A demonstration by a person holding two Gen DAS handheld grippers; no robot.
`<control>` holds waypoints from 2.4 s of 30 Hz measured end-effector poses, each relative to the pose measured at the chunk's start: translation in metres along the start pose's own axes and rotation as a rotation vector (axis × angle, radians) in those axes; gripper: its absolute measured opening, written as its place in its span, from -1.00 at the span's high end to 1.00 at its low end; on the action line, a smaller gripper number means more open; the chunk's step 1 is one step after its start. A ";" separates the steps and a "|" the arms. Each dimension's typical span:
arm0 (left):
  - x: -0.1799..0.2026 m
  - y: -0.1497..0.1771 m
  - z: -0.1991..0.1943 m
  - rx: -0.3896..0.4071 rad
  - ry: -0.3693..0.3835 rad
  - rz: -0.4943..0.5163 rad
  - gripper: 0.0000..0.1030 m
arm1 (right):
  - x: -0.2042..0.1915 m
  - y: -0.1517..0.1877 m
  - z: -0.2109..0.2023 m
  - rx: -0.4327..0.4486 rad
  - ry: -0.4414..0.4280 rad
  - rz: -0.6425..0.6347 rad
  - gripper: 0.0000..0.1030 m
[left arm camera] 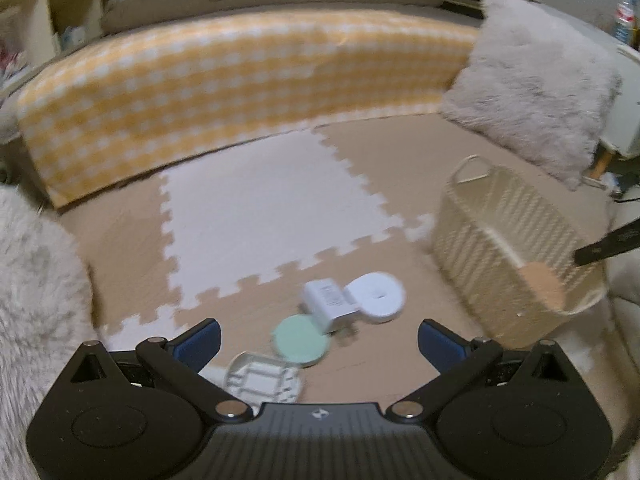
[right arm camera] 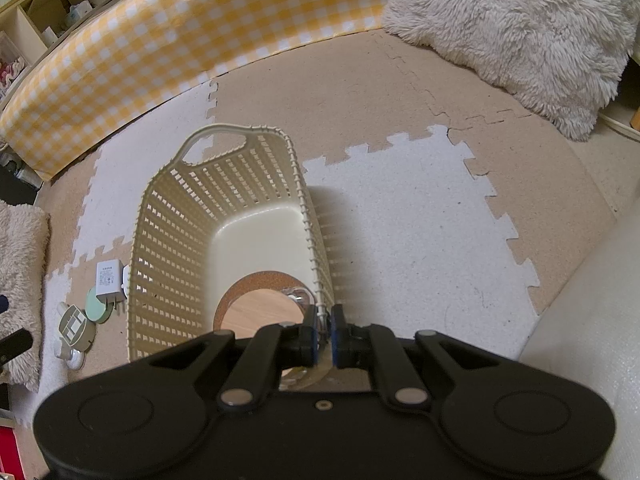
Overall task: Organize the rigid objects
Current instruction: 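Move the left tool back toward the grey plastic tray, then grasp the grey plastic tray with the left gripper and lift it, then carry the grey tray into the basket and open the left gripper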
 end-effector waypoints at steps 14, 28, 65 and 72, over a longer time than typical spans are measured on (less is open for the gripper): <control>-0.020 0.030 0.049 -0.135 -0.014 0.123 -0.69 | 0.000 0.000 0.000 0.000 0.000 0.000 0.88; -0.027 0.041 0.070 -0.187 -0.043 0.127 -0.55 | 0.000 0.000 0.000 0.000 0.001 -0.001 0.88; -0.021 -0.002 0.024 -0.002 -0.023 -0.180 -0.26 | -0.002 0.000 0.000 0.000 0.021 -0.027 0.89; 0.024 -0.022 -0.002 0.076 0.080 -0.209 -0.26 | -0.004 0.000 0.001 -0.001 0.034 -0.034 0.90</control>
Point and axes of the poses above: each gripper's, at about its wrist camera, not at the fingertips, and z roughly the way its jaws point, x to its right, y to its underside, the point moved 8 cm from there along z, roughly the way its jaws point, and after that the axes turned 3 degrees about -z, right-handed, at the moved point
